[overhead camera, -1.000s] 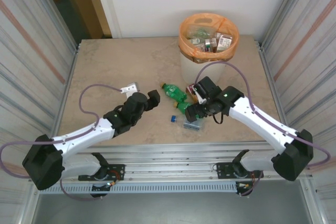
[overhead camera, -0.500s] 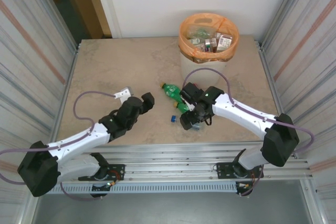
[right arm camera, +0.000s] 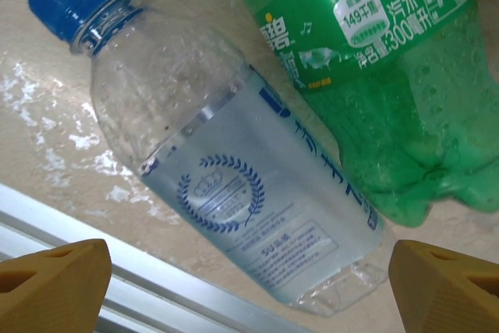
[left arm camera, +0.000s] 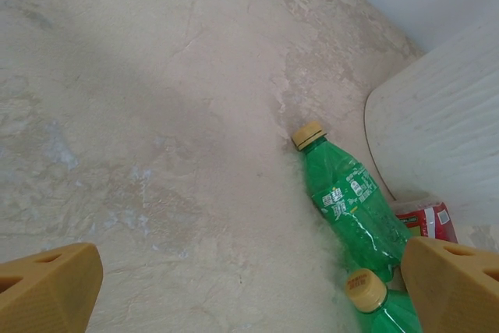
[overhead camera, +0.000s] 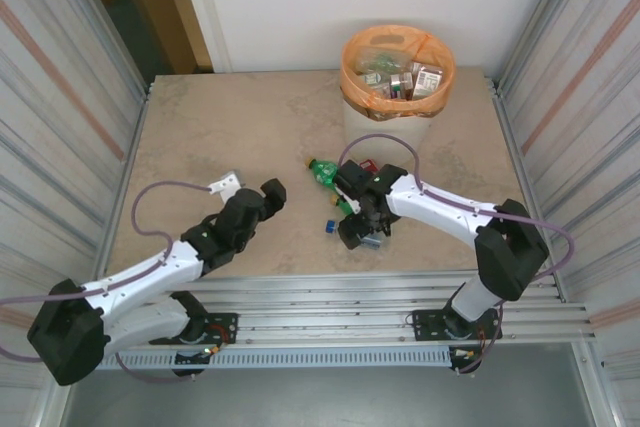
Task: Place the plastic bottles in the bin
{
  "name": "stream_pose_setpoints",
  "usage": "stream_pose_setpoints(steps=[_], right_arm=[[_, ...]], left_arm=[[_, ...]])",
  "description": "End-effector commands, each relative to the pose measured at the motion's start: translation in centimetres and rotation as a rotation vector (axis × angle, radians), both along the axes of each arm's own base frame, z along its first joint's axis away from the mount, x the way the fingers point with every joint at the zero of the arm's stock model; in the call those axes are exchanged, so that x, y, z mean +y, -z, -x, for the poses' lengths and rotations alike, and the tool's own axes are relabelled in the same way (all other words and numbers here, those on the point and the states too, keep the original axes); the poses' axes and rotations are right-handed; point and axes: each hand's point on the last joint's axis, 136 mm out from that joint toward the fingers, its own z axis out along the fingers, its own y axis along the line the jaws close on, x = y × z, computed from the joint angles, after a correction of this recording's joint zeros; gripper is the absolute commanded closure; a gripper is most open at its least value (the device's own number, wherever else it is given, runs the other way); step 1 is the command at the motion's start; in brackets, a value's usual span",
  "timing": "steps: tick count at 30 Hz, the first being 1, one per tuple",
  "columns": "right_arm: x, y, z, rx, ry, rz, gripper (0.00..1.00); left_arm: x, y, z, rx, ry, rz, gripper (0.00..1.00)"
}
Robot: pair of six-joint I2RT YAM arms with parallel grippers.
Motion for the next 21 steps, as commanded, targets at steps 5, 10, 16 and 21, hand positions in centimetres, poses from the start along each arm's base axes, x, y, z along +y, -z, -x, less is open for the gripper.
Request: stream_pose_setpoints(steps=[5, 10, 16, 21], right_arm=[[-0.1, 1.6, -0.6, -0.007, -0.029, 0.053, 0.08], [-0.3, 2.7, -0.2, 0.021, -0.025, 0.073, 0.09], [0.2, 3.5, 0.6, 0.055, -0.039, 0.074, 0.14], [0.9, 4.0, 1.8, 0.079, -0.078, 0.089, 0.19]], left_arm=[[1.4, 0.0, 0.1, -0.009, -0.057, 0.004, 0.01], [1.5, 0.1, 0.1, -0.009, -0.062, 0.008, 0.01], [1.7, 0.3, 0.2, -0.006, -0.066, 0.010, 0.01], [1.9, 0.3, 0.3, -0.007, -0.072, 0.014, 0.01]])
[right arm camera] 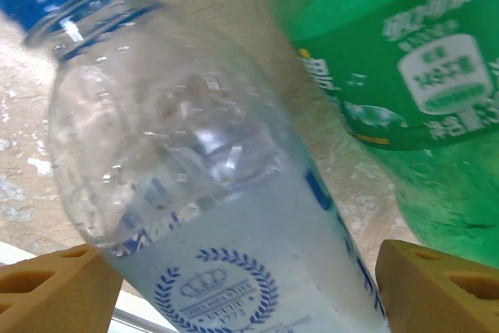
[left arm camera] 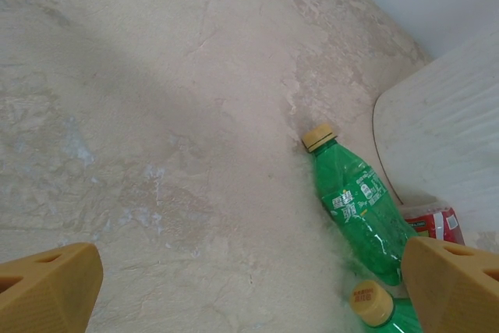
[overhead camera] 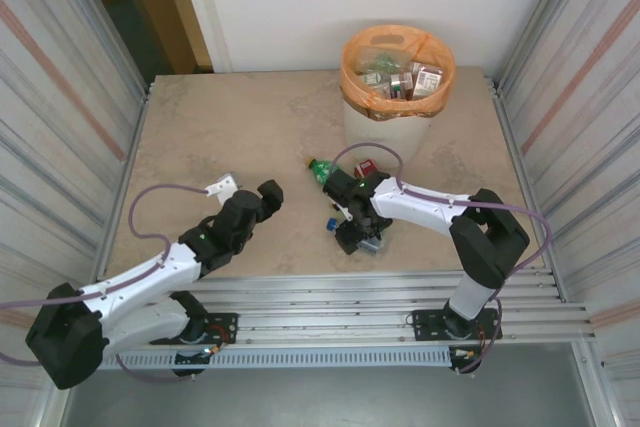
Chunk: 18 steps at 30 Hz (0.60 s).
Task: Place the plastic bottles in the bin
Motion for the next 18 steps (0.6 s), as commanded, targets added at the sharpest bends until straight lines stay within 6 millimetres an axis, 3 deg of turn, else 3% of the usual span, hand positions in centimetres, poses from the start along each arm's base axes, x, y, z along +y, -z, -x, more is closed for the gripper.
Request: stream_pose_setpoints(steps=[1, 15, 18], right_arm=[[0.3, 0.7, 1.4, 0.043, -0.037, 0.025, 0.21], [2.2, 2.2, 2.1, 0.104, -0.060, -0.004, 0.44], [2.3, 2.3, 2.1, 0.107, -0.067, 0.000, 0.53]], left_arm=[[1.3, 0.0, 0.1, -0.014, -0.054, 0.004, 0.01], [2.5, -0.4, 0.5, -0.027, -0.081, 0.004, 0.01], [2.8, -0.4, 0.7, -0.029, -0.088, 0.003, 0.02]])
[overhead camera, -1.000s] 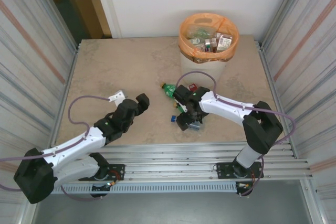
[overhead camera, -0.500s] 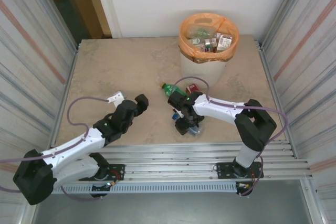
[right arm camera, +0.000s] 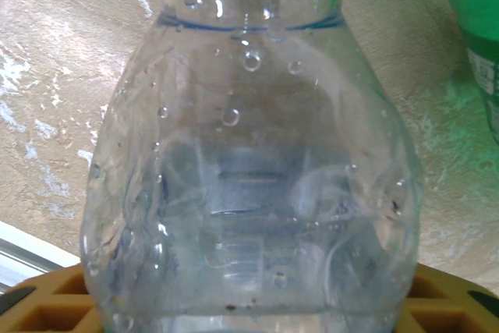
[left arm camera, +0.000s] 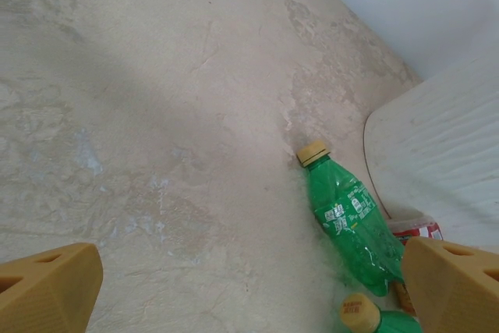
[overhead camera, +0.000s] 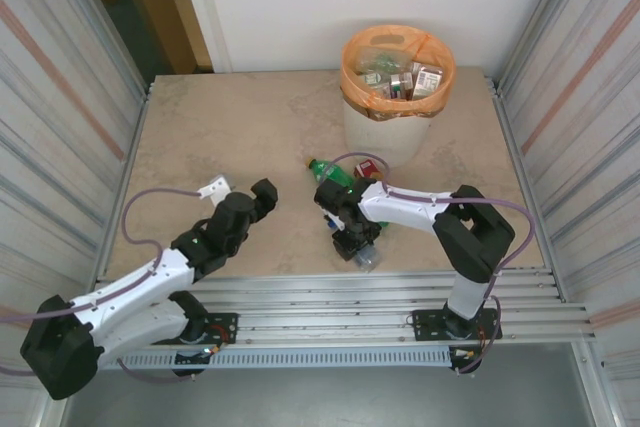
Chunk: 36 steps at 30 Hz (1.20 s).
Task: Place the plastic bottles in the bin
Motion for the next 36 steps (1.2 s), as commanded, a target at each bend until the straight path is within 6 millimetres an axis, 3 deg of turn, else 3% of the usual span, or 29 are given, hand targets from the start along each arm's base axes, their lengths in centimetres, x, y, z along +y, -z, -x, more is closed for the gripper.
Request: stream_pose_setpoints(steps=[1, 6, 10, 13, 17, 21, 26, 31, 36], right_arm=[[0.8, 0.3, 0.2, 0.014, -0.022, -0.002, 0.58], [1.9, -2.1, -0.6, -0.041, -0.036, -0.039, 0.69], [3.2, -6.1, -1.8, -0.114, -0.040, -0.115, 0.71], [4.0, -10.6, -3.6, -0.219, -0.045, -0.187, 0.75], [4.6, -18.5, -7.5, -0.396, 0.023, -0.346, 0.82], [2.9, -26.8, -11.9, -0.586, 0.163, -0.536, 0.85], [-1.0, -35.0, -16.0, -0.759, 0.309, -0.740, 0.90], [-4.7, -40.2, -19.3, -0.902, 0.374, -0.805, 0.90], [-7.3, -42.8, -23.0, -0.971, 0.415, -0.854, 0.89]], left_arm=[[1.7, 0.5, 0.3, 0.001, -0.063, -0.023, 0.01], [2.2, 0.5, 0.5, -0.003, -0.076, -0.029, 0.01], [2.6, 0.5, 0.7, -0.002, -0.086, -0.038, 0.01], [2.9, 0.4, 0.8, -0.008, -0.090, -0.041, 0.01], [3.1, 0.2, 0.8, -0.017, -0.093, -0.052, 0.01], [3.1, 0.1, 0.7, -0.020, -0.090, -0.061, 0.01], [2.9, -0.4, 0.6, -0.025, -0.077, -0.077, 0.01], [2.9, -0.3, 0.6, -0.025, -0.081, -0.077, 0.01], [2.6, -0.4, 0.2, -0.025, -0.073, -0.079, 0.01]])
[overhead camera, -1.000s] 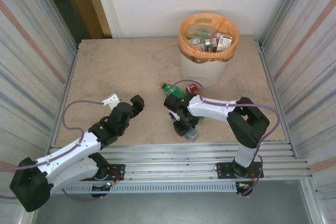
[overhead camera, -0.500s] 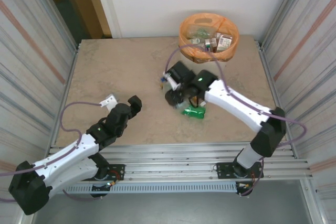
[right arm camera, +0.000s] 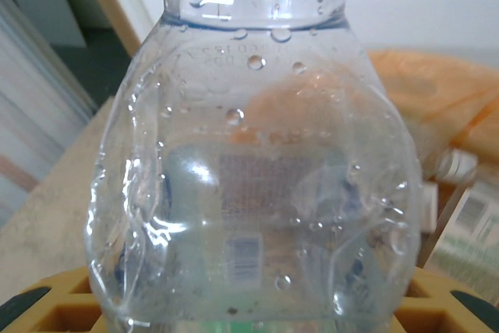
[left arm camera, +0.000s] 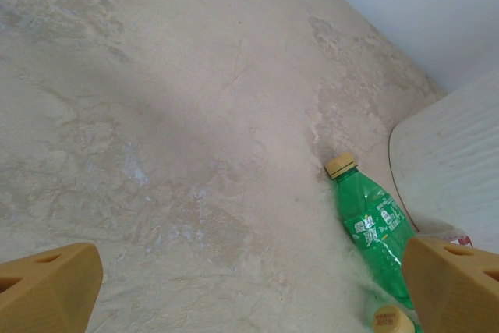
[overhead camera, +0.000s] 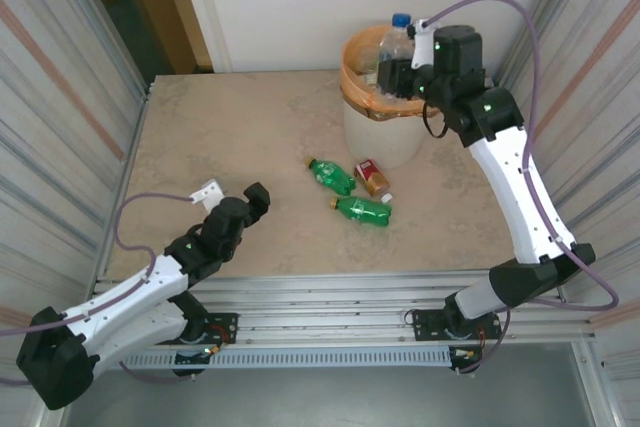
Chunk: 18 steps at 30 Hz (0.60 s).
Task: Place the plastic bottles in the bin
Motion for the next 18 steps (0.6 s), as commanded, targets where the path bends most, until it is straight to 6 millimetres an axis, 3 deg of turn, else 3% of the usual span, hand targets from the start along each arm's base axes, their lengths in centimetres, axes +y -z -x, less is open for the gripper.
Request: stream_pose_setpoints(steps=[1, 8, 18], right_arm=[[-0.5, -1.8, -2.7, -0.047, -0.016, -0.061, 0.89], [-1.8, -0.2, -7.6, 0.039, -0.038, -0.055, 0.89], [-1.7, 4.4, -9.5, 0.128, -0.108, 0.127, 0.87]], left_arm=[[0.5, -0.7, -0.5, -0.018, -0.027, -0.024, 0.01], [-0.1, -1.1, -0.9, -0.013, 0.002, -0.039, 0.01], [-0.3, -0.9, -1.1, -0.005, 0.013, -0.030, 0.01]])
